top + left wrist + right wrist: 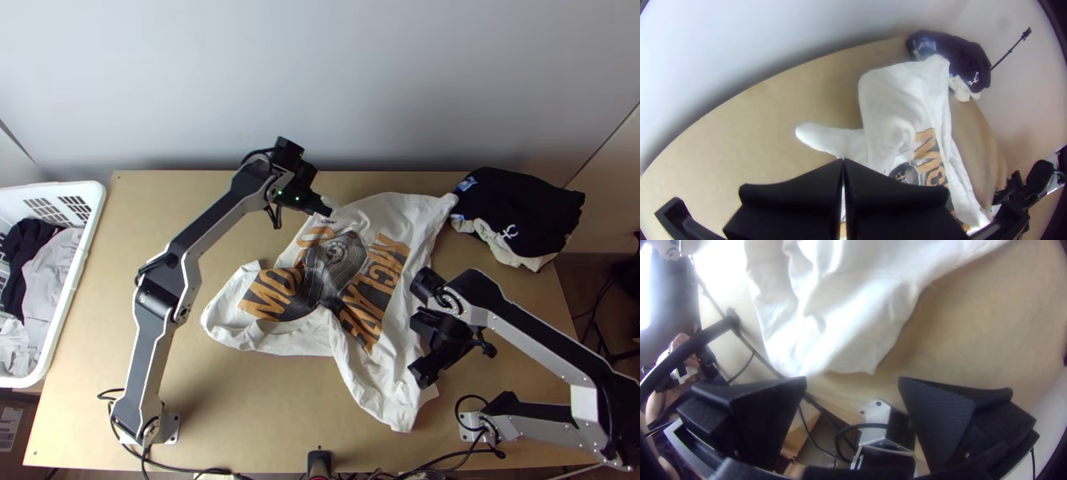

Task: Fold the t-shirt

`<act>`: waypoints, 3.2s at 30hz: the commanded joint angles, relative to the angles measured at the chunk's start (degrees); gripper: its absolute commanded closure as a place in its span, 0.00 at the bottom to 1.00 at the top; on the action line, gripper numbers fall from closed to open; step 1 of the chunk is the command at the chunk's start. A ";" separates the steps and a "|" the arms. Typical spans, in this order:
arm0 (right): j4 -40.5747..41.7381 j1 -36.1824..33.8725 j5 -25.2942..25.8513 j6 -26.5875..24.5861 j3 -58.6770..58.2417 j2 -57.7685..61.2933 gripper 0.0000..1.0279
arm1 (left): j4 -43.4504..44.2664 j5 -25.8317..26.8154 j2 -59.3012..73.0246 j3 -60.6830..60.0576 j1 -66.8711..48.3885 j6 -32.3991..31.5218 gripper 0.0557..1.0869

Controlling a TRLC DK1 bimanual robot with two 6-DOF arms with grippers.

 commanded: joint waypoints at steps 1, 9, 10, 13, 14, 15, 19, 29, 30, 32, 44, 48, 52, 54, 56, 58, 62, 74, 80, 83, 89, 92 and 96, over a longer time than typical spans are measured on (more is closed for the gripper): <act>4.18 0.85 -0.05 -1.54 -2.19 4.89 0.07 | -3.34 0.95 -4.05 -0.51 0.67 -0.26 0.97; 8.57 -1.26 -1.28 -2.77 -4.39 11.48 0.34 | -8.44 1.74 -11.17 -2.26 0.94 -0.26 0.97; 9.01 -1.35 -1.54 -2.86 -4.57 12.01 0.41 | -8.62 1.83 -12.31 -2.97 1.20 -0.26 0.97; 10.07 -2.31 -3.21 -3.03 -4.48 12.45 0.77 | -9.49 2.36 -15.74 -5.16 2.61 0.27 0.97; 10.33 -2.66 -3.39 -3.03 -4.13 12.36 0.89 | -9.76 2.45 -16.97 -5.87 3.22 0.54 0.97; 10.42 -3.19 -3.39 -3.03 -3.69 11.74 0.98 | -10.02 2.53 -18.11 -6.66 3.93 0.71 0.97; 9.54 -7.23 -3.39 -3.12 -0.52 8.75 0.97 | -11.69 3.06 -22.16 -8.77 7.71 1.94 0.97; 5.67 -17.52 -3.39 -5.23 9.58 7.00 0.97 | -14.68 7.90 -31.21 -13.25 22.91 2.47 0.97; 5.50 -18.13 -3.39 -5.76 10.55 7.26 0.97 | -15.21 8.51 -31.82 -13.34 24.23 2.73 0.97; 4.44 -19.01 -3.39 -6.64 12.57 8.23 0.97 | -16.17 8.69 -33.14 -13.34 26.69 3.17 0.97; 2.95 -22.18 -1.72 -10.85 29.89 19.56 0.97 | -25.05 15.10 -42.19 -13.43 43.21 5.63 0.97; 2.95 -20.42 -1.19 -10.06 35.42 23.43 0.97 | -32.52 17.39 -46.76 -13.51 46.99 8.71 0.97; 3.12 -16.29 -1.19 -9.45 38.76 26.77 0.97 | -38.15 18.53 -53.18 -17.56 48.40 12.31 0.97; 3.39 -13.83 -1.19 -9.71 40.43 28.44 0.97 | -38.15 18.44 -57.93 -21.60 49.19 13.45 0.97; 3.39 -11.36 -1.02 -10.06 42.02 30.20 0.97 | -38.15 18.44 -61.53 -26.17 49.28 14.42 0.97; 3.56 -9.08 -0.84 -9.80 43.25 31.52 0.97 | -38.15 18.44 -64.43 -30.83 49.28 14.69 0.97; 3.30 -3.98 -0.75 -10.06 40.87 31.34 0.97 | -38.15 18.71 -69.53 -41.11 46.64 15.56 0.97; 3.12 -5.39 -0.75 -9.54 25.84 20.97 0.97 | -37.88 18.79 -76.82 -60.89 22.38 7.65 0.97; 3.91 -8.02 -0.75 -8.22 25.14 17.89 0.97 | -35.25 17.21 -72.60 -63.79 25.11 12.22 0.91; 4.00 -8.11 -0.75 -7.25 25.14 17.28 0.97 | -34.89 17.21 -68.56 -63.17 27.30 15.56 0.54; 4.09 -8.82 -0.75 -6.37 25.23 16.93 0.97 | -26.72 17.21 -64.34 -59.83 31.44 19.43 0.04; 4.53 -8.99 -0.66 -5.58 25.40 17.19 0.97 | -20.04 17.21 -61.00 -57.55 31.79 16.88 0.04; 4.70 -8.90 -0.58 -4.97 26.20 17.98 0.97 | -13.71 17.21 -52.48 -51.75 31.17 13.89 0.04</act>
